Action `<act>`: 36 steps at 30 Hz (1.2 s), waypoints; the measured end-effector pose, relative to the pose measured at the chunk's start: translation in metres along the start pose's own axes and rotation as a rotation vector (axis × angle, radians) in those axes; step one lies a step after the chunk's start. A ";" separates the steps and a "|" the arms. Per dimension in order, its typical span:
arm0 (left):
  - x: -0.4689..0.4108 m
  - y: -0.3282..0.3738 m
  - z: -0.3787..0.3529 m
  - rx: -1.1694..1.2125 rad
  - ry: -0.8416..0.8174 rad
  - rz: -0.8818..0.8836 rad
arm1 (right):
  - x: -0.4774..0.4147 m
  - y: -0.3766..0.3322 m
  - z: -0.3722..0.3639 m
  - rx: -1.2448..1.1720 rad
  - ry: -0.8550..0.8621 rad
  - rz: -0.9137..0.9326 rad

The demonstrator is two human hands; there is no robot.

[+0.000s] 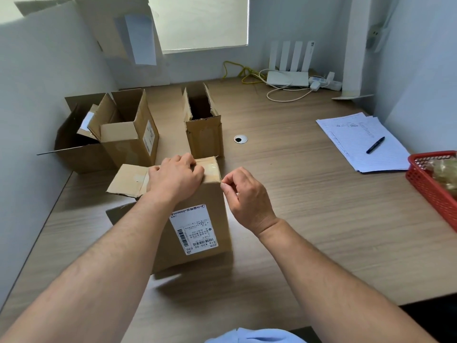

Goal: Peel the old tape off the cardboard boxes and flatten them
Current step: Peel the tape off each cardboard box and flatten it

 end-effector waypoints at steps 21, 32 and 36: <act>0.061 0.001 -0.005 -0.061 -0.057 -0.162 | -0.025 0.040 -0.009 -0.722 -0.102 -0.860; 0.063 0.003 -0.007 -0.117 -0.013 -0.170 | -0.026 0.024 0.000 -0.252 -0.476 -0.404; 0.063 0.003 -0.009 -0.119 -0.005 -0.152 | -0.026 0.015 0.003 -0.078 -0.498 -0.250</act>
Point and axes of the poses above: each hand's wrist, its own x-axis away from the middle knuckle, its own z-axis out of the back of the hand, y = z × x, the point moved 5 cm from there along -x, towards the middle knuckle, and after that the axes turned 9 degrees about -x, right-handed, at the moved point
